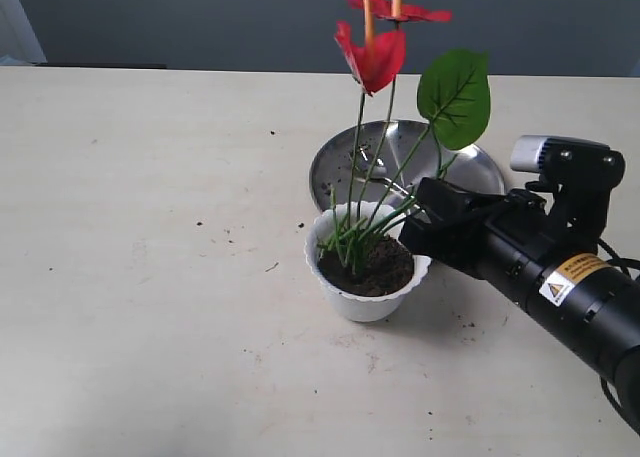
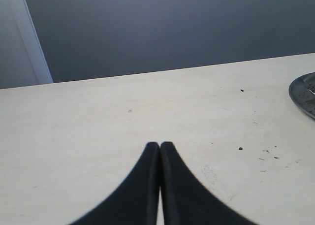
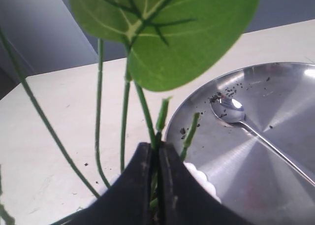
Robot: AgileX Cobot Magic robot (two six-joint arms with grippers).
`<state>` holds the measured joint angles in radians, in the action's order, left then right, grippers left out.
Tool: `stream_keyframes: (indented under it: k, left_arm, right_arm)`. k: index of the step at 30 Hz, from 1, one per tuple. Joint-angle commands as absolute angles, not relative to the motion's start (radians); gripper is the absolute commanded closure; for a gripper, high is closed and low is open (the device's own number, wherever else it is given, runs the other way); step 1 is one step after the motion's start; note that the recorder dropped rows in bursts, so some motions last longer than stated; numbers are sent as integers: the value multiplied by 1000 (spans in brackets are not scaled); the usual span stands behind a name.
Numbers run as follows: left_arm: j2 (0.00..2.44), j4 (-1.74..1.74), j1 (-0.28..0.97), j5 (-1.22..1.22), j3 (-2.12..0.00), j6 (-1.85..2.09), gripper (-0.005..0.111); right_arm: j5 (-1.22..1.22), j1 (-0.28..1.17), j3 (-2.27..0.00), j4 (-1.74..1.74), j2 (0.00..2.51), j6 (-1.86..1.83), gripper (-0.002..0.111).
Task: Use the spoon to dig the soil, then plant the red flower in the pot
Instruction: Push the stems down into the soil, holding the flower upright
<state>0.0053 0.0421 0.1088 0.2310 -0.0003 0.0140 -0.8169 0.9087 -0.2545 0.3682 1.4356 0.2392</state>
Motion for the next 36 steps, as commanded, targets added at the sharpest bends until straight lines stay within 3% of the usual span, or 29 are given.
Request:
stream_keyframes:
  k: [1,36]
  left_arm:
    - [0,44,112,232,0,10,106]
    - [0,44,112,232,0,10,106]
  right_arm:
    - [-619,909,-230,367,1455,210,109]
    - [-553,909,-230,447,1455,176,109]
